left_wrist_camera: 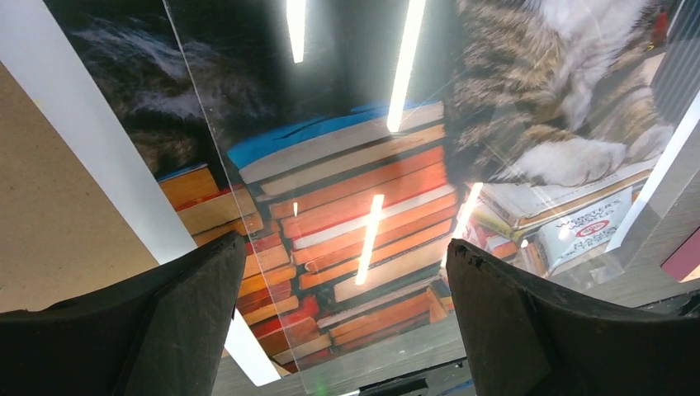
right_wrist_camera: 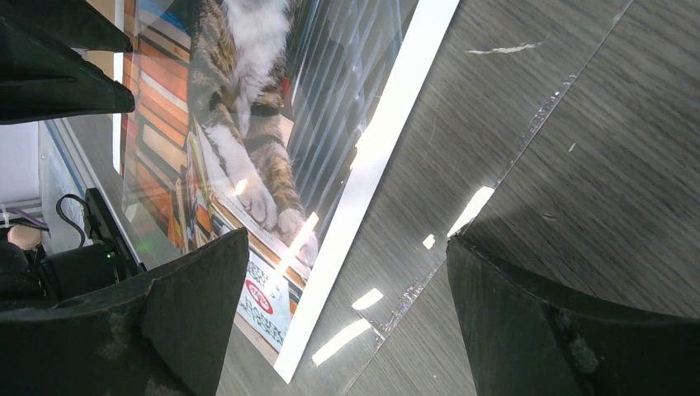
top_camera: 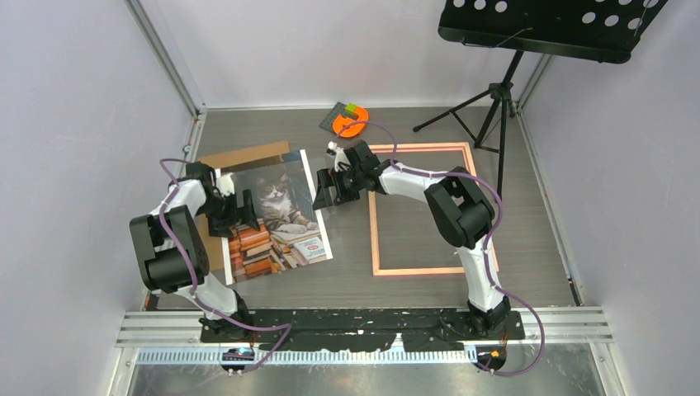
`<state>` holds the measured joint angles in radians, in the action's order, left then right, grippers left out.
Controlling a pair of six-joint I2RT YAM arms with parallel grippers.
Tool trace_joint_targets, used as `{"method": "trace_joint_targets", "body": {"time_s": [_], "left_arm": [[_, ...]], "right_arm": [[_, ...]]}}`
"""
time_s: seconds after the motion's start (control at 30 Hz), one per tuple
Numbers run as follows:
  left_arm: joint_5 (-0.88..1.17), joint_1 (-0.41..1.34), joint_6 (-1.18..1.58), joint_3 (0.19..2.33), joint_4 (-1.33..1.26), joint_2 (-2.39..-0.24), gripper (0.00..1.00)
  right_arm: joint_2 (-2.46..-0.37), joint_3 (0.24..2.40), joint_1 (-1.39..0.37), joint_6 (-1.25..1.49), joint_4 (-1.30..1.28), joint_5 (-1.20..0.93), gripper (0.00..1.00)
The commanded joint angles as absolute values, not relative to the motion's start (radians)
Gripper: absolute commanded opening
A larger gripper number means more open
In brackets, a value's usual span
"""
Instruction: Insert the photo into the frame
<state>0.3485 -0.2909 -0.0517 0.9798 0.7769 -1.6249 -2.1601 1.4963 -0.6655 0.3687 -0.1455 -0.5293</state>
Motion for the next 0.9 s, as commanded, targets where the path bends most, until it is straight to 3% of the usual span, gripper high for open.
{"method": "trace_joint_targets", "body": {"time_s": [0.0, 0.2, 0.87], "left_arm": [[0.28, -0.298, -0.046, 0.986, 0.762, -1.597, 0.95], [0.301, -0.298, -0.047, 0.992, 0.765, -1.629, 0.94], [0.738, -0.298, -0.113, 0.997, 0.764, -1.724, 0.9]], "right_arm": [[-2.2, 1.473, -0.663, 0.351, -0.262, -0.467, 0.97], [-2.201, 1.473, -0.663, 0.351, -0.263, -0.466, 0.97], [-2.216, 1.441, -0.667, 0.382, -0.2, -0.54, 0.97]]}}
